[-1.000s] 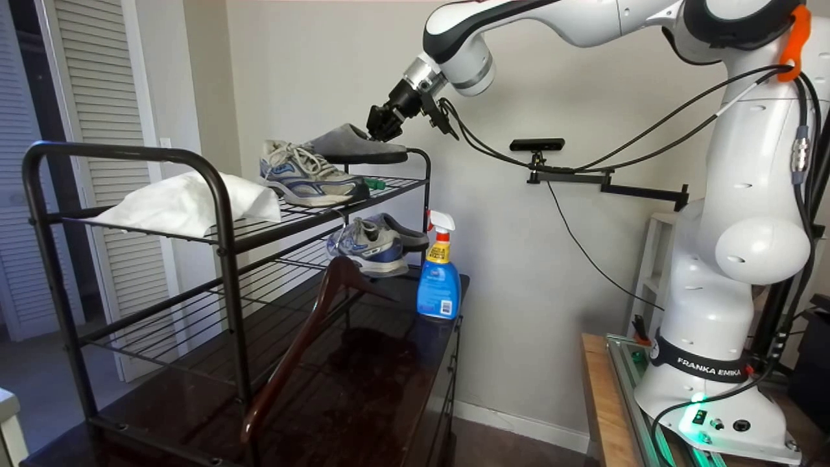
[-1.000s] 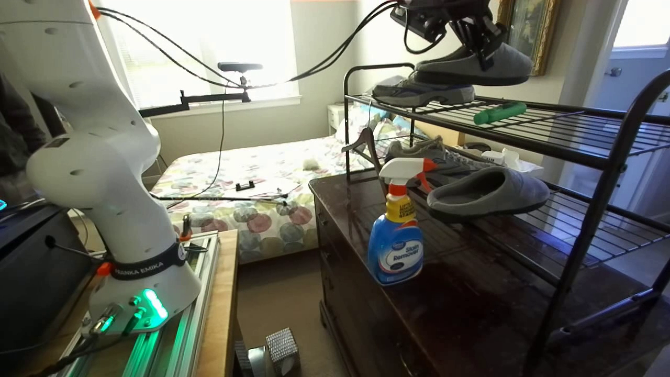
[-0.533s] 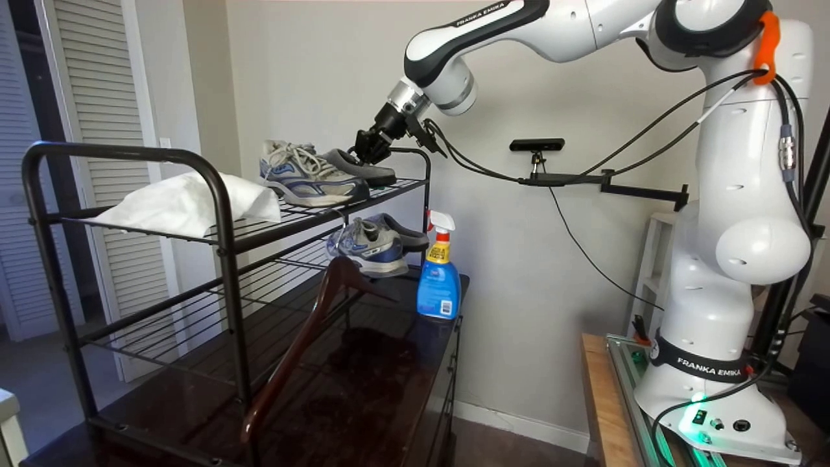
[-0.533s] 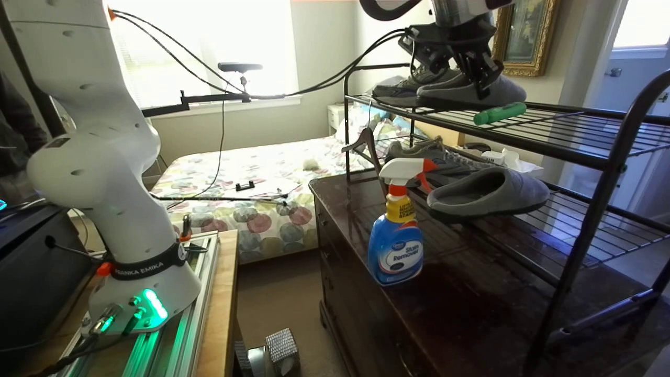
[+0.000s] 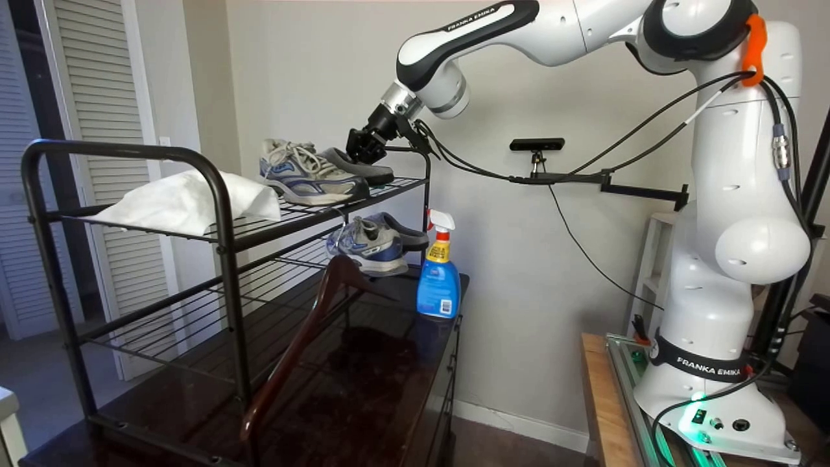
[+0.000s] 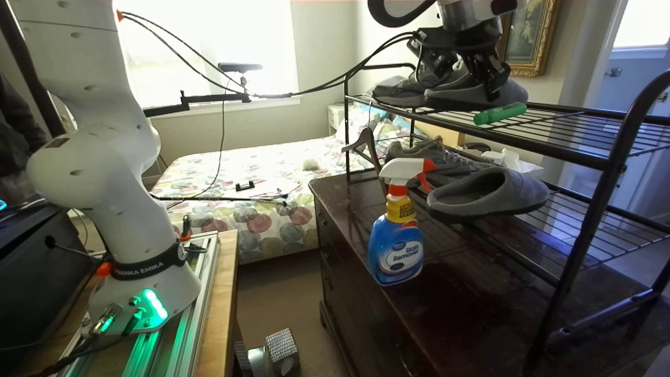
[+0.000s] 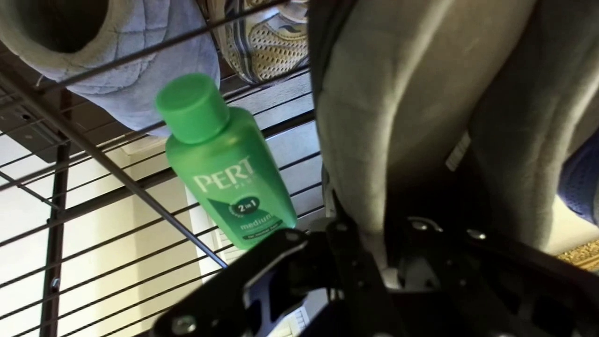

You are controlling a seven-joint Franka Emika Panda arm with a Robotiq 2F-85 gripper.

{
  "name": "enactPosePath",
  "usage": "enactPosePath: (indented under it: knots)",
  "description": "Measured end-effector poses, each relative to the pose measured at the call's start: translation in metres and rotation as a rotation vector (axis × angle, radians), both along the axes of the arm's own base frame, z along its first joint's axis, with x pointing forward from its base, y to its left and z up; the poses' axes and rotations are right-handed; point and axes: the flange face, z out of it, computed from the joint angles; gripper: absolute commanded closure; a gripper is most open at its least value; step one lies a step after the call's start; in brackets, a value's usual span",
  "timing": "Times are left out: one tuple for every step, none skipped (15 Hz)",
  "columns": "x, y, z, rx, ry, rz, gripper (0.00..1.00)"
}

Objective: Put the right sneaker on the bottom shelf then put the right house slipper on the top shelf.

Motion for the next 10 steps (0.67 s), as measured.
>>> enactPosePath:
  knots:
    - [-0.001,-0.001,0.0,0.008,0.005,-0.001,0.42]
    - [-0.002,-0.003,0.0,0.017,0.015,0.001,0.34]
    - [-0.005,-0.005,0.002,0.03,0.03,0.007,0.28]
    - [-0.009,-0.008,0.006,0.04,0.042,0.013,0.2]
    - [-0.015,-0.013,0.013,0.047,0.053,0.018,0.14]
    - [-0.022,-0.019,0.022,0.052,0.058,0.023,0.06]
    - [-0.031,-0.026,0.033,0.051,0.057,0.032,0.02]
    - [-0.04,-0.034,0.047,0.043,0.048,0.046,0.0]
    - [-0.05,-0.043,0.061,0.027,0.03,0.061,0.0]
    - [-0.059,-0.052,0.074,0.008,0.008,0.076,0.04]
